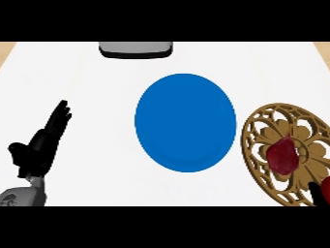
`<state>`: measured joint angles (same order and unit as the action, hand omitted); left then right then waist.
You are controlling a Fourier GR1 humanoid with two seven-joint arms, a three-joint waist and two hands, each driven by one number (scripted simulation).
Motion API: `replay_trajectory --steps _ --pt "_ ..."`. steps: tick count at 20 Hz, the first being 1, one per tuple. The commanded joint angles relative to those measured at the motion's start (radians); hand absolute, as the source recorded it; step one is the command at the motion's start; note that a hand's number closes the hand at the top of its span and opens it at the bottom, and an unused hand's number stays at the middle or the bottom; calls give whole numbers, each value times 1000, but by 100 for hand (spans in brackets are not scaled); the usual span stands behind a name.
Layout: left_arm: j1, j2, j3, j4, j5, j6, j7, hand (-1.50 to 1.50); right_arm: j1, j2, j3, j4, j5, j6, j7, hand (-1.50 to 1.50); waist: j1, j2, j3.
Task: Pick the tomato from the placemat and place it in the plate
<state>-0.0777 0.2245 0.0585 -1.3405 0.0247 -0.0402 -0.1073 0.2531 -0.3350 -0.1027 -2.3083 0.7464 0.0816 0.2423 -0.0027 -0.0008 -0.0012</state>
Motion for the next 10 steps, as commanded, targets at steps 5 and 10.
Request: replay_trajectory --steps 5,10 --pt "14 -4 19 11 -15 -12 -22 0 -305 14 115 33 73 150 199 150 7 1 1" --pt "-3 -1 23 1 -13 -20 -3 0 -482 134 291 218 178 143 296 150 14 3 0"
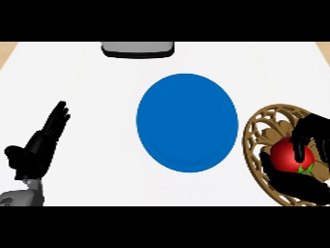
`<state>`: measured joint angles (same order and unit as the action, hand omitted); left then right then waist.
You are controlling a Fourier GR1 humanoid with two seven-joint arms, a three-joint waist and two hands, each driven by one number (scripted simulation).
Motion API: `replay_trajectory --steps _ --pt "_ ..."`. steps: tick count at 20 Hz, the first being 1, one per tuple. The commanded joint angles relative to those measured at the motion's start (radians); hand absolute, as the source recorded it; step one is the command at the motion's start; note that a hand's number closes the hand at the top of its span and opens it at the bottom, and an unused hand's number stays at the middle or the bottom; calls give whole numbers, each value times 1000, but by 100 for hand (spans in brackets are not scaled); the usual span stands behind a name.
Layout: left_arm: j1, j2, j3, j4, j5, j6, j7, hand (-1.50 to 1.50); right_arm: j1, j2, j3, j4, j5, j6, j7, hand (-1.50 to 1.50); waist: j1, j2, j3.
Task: Pick the tomato from the placemat and place it in the plate
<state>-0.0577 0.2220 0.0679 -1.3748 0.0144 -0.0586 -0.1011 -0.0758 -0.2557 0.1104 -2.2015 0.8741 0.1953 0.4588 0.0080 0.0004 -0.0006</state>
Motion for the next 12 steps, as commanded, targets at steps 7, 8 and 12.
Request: replay_trajectory --steps 7,8,12 --pt "-48 -12 21 56 -3 -14 3 0 -268 213 158 378 151 -113 37 150 -3 0 0" --pt "-6 -27 5 63 -27 -1 -46 0 -288 240 169 436 161 -154 22 150 -1 1 0" --pt "-63 -27 16 77 -27 6 -12 0 -388 254 210 641 152 -280 69 150 1 2 0"
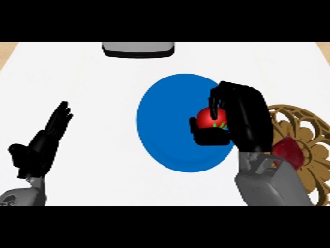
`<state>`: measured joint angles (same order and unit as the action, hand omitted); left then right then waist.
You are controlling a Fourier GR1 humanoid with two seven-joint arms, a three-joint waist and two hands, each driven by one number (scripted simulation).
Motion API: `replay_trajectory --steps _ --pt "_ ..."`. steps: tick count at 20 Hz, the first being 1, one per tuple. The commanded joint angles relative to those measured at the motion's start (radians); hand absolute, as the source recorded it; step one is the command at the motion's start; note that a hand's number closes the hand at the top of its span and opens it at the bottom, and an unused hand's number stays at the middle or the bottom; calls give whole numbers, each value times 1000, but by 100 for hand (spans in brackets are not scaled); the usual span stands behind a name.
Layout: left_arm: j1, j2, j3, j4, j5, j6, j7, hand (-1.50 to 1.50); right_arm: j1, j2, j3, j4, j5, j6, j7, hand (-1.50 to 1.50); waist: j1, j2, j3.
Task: Pick the tomato from the placemat and place it in the plate
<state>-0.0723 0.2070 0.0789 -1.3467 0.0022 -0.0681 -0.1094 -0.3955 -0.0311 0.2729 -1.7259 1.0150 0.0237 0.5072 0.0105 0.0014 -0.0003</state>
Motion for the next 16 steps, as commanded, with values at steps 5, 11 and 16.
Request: replay_trajectory --steps 5,11,16 --pt "-20 -28 -20 20 -26 12 1 0 -139 30 0 307 -129 -357 70 150 10 5 1" --pt "-24 -3 8 -42 0 -10 58 0 -271 31 68 528 -212 -447 176 -150 5 1 0" --pt "46 -2 -8 -89 -11 -26 31 0 -241 31 33 530 -322 -618 74 -150 7 -1 1"
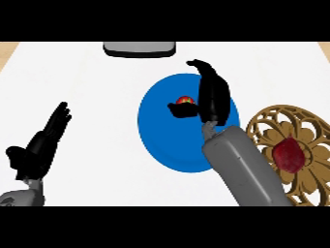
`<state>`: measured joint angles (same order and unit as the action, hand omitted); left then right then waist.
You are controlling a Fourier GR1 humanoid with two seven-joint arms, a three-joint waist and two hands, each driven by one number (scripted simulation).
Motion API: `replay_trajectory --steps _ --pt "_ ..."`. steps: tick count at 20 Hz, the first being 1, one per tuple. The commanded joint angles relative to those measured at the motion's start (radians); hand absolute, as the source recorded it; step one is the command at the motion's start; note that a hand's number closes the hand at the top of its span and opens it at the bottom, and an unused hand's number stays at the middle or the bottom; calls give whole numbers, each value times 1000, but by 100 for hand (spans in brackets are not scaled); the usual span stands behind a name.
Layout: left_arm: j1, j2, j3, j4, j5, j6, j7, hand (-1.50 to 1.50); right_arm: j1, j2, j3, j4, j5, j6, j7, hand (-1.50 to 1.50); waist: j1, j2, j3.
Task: Pick the tomato from the placemat and place it in the plate
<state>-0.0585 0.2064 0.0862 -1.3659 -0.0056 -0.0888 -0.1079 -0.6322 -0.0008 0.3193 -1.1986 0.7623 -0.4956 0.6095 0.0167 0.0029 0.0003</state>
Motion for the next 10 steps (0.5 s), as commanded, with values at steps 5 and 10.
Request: replay_trajectory --steps 5,10 --pt "37 13 26 -34 19 -8 12 0 94 -1 -117 -145 -189 -181 -159 -150 -16 -6 1" --pt "-11 -20 10 50 -24 28 -31 0 248 -29 -208 -246 -467 -129 -394 -150 -25 -1 1"
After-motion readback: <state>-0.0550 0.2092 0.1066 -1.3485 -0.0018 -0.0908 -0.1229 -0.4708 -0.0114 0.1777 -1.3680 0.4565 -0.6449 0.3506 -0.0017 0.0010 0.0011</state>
